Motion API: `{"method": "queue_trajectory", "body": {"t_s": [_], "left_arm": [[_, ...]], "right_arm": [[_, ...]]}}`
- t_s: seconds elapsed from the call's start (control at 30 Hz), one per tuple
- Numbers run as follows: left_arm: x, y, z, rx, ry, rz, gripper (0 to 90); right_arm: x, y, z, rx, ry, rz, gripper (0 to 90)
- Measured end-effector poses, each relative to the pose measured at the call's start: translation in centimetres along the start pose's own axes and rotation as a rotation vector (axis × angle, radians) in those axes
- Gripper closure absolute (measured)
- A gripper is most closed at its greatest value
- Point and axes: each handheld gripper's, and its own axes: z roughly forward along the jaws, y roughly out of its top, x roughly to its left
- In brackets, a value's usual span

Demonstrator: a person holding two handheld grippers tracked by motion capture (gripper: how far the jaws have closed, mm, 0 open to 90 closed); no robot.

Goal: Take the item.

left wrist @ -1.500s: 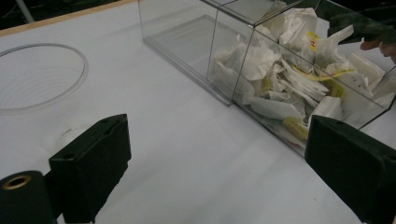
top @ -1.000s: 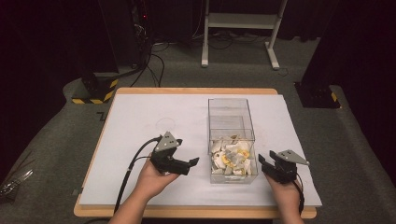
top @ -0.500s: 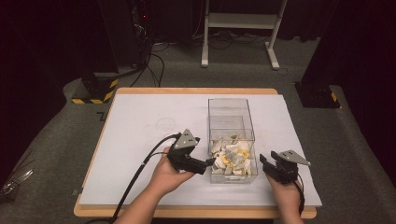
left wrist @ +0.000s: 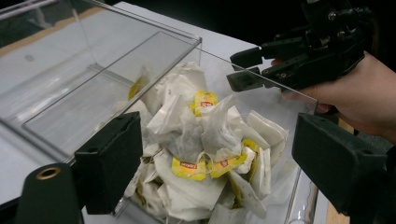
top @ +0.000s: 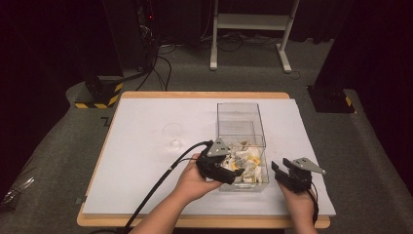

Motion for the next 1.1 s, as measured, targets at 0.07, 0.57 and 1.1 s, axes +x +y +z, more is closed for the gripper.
{"method": "queue_trajectory", "body": {"t_s": [0.07, 0.57, 1.1], "left_arm": [[-0.1, 0.3, 0.5, 0.008, -0.002, 0.011, 20.8], [-0.4, 1.7, 3.9, 0.081, -0.037, 0.062, 44.1], [-0.9, 1.6, 5.4, 0.172, -0.009, 0.115, 56.0]], "right_arm": [[-0.1, 0.0, 0.1, -0.001, 0.001, 0.007, 49.4], [-0.6, -0.1, -0.1, -0.005, 0.002, 0.034, 50.2], [-0.8, -0.1, -0.3, -0.003, 0.002, 0.046, 50.9]]}}
